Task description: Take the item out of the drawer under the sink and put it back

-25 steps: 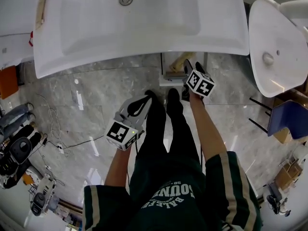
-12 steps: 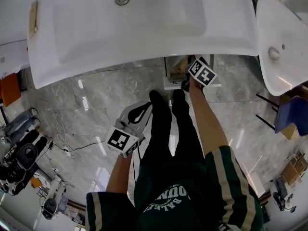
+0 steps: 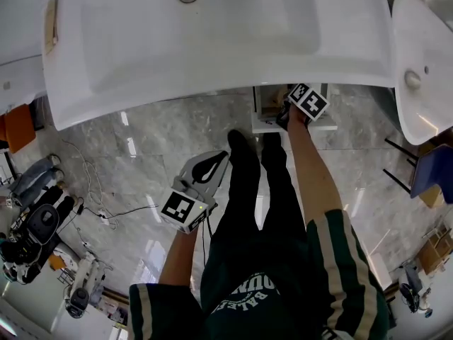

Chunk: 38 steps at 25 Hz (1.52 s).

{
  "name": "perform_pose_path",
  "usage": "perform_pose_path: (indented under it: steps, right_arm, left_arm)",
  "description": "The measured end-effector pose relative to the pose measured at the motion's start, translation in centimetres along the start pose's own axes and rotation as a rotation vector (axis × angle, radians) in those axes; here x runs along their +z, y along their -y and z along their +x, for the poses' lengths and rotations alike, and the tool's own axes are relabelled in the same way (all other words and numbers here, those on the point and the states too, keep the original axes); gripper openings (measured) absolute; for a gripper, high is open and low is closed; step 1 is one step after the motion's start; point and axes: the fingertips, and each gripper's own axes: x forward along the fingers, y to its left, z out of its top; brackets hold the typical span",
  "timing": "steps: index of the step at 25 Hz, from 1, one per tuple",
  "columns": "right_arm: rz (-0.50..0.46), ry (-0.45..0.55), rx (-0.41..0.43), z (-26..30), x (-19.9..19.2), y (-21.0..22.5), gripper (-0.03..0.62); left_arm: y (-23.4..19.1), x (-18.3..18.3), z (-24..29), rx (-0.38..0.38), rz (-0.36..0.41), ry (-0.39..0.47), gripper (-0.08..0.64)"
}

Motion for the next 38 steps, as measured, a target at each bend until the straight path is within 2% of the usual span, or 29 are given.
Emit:
perform_pose_path:
  steps: [4, 7, 9, 11, 13, 15, 17, 20, 28, 38]
  right_arm:
    - [0.0, -0.047, -0.011, 0.3, -0.7, -0.3, 0.221]
    - [0.04, -0.088, -0.016, 0.5, -1.3, -0.1, 0.219]
    - [0.059, -0.114, -0.01, 0.6, -1.6, 0.0, 0.165]
    - [0.076, -0.13, -0.012, 0.6, -1.9, 0.4, 0.137]
    - [0.1, -0.14, -0.017, 0.5, -2.0, 0.8, 0.076]
    - [0.137, -0.178, -0.018, 0.1, -2.7, 0.8, 0.057]
    - [0.158, -0.195, -0.011, -0.3, -3.0, 0.8, 0.054]
    - [0.153, -0.148, 0.018, -0.7, -1.9, 0.9, 0.051]
    - [0.204, -0.128, 0.059, -3.1, -1.2, 0.8, 0.049]
    - [0.19, -0.114, 0.102, -8.5, 0.0, 0.5, 0.048]
  left_arm:
    - [-0.2, 0.0, -0.3, 0.009, 0.003, 0.002, 0.049]
    - [-0.4, -0.2, -0.6, 0.017, 0.007, -0.007, 0.049]
    - [-0.5, -0.3, -0.8, 0.013, 0.007, 0.009, 0.049]
    - [-0.3, -0.2, -0.9, 0.008, 0.001, 0.021, 0.049]
    - [-0.1, 0.0, -0.9, 0.007, -0.018, 0.012, 0.049]
    - [0.0, 0.3, -0.9, 0.007, -0.035, 0.0, 0.049]
    - [-0.1, 0.3, -1.1, 0.011, -0.026, 0.013, 0.049]
    - [-0.1, 0.3, -1.5, 0.017, 0.003, 0.04, 0.049]
    - [1.6, 1.7, -1.9, 0.013, -0.009, 0.057, 0.049]
    - [3.1, 3.5, -3.3, 0.024, 0.024, 0.116, 0.049]
